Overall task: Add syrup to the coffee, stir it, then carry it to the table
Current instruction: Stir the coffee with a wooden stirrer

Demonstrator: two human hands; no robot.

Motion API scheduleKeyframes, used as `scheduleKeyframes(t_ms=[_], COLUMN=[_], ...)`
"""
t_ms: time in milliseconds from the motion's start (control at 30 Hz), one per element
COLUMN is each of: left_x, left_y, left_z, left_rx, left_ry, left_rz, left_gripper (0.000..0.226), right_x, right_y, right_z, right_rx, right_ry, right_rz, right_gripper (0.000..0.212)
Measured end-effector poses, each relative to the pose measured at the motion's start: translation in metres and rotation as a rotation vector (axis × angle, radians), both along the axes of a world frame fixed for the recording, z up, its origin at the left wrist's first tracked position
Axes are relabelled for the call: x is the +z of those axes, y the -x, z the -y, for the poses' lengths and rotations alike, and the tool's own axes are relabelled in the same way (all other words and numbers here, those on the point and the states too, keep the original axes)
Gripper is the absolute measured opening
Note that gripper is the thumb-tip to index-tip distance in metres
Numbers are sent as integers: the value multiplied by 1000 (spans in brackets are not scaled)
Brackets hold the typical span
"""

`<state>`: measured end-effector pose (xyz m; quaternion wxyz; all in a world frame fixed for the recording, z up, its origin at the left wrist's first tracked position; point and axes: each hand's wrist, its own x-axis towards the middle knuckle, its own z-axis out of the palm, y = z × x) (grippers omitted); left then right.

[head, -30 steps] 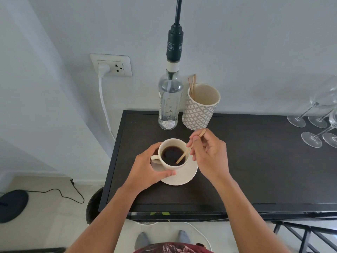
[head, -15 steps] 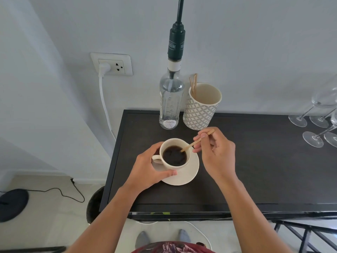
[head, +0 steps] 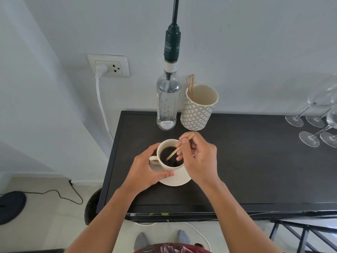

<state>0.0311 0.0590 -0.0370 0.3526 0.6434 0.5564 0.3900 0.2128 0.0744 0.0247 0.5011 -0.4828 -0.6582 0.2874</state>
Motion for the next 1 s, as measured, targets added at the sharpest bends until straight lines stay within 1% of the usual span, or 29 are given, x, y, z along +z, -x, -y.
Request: scheduleKeyframes(t_ms=[133,267,333,467,567,667,800,1000], left_x=[1,1,1,1,0,-1,-1,2], left_y=[-1,0,-1,0,0,0,-1,-2], left_z=[0,1,1,1,1,0,0,1], left_rx=[2,8,8,9,13,9,0,1], left_ry=[1,11,13,11,10,2,-12,-15], left_rz=[7,14,8,1,-3,-13,-16,-2], left_gripper=[84,85,86,85,85,85,84,83], right_x=[0,2,3,8,11,9,3,-4], right_y=[-5,-19,-25,-27,-21,-13,2,4], right_z=[-14,-20,-18,-8,1,7,11,-10], right_rx=[-51,-96,-86,-60,-38,-5,29,-34], right_ry=[-23,-71,-81,-86,-48,-57,-61,-37], right_rz=[19,82,104,152,106,95,68,-20], right_gripper=[14,14,13,18,15,15,11,14])
